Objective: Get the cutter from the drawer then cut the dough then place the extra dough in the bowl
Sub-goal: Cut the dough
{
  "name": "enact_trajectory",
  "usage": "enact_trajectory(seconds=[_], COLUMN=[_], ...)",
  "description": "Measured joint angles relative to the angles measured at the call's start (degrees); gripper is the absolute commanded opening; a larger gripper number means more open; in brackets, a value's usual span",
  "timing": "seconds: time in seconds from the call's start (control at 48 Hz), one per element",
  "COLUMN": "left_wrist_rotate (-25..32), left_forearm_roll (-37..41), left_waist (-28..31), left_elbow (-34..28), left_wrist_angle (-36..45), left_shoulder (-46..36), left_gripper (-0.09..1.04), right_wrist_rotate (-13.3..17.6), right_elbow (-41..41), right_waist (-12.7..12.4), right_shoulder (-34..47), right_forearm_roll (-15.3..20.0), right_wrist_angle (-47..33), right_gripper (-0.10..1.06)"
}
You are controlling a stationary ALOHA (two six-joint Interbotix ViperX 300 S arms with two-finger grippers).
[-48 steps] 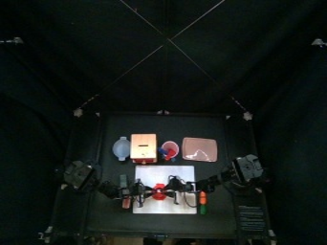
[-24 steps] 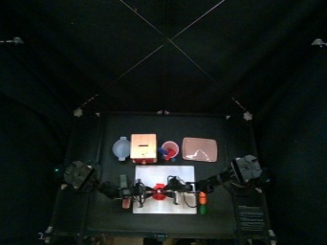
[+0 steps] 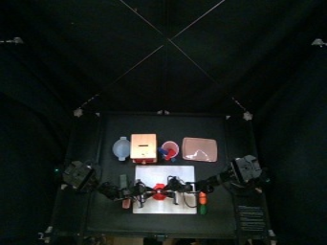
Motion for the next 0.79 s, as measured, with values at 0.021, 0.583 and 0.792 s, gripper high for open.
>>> enact_trajectory(seconds=[0.021, 0.583, 0.792], left_wrist_rotate=[0.0, 0.1, 0.0], left_forearm_roll=[0.0, -0.4, -0.4], left_waist=[0.0, 0.0, 0.0], left_elbow=[0.0, -0.1, -0.1], left_wrist_angle=[0.0, 0.0, 0.4], left_shoulder=[0.0, 0.1, 0.1], left_gripper=[0.57, 0.56, 0.56], right_wrist_rotate=[0.0, -0.1, -0.1], right_elbow=[0.0, -0.1, -0.1], right_waist=[-0.1, -0.2, -0.3], right_shoulder=[0.0, -0.1, -0.2], right_forearm_roll=[0.0, 0.4, 0.4], right_wrist_angle=[0.1, 0.4, 0.8], right_gripper=[0.64, 0.64, 0.64])
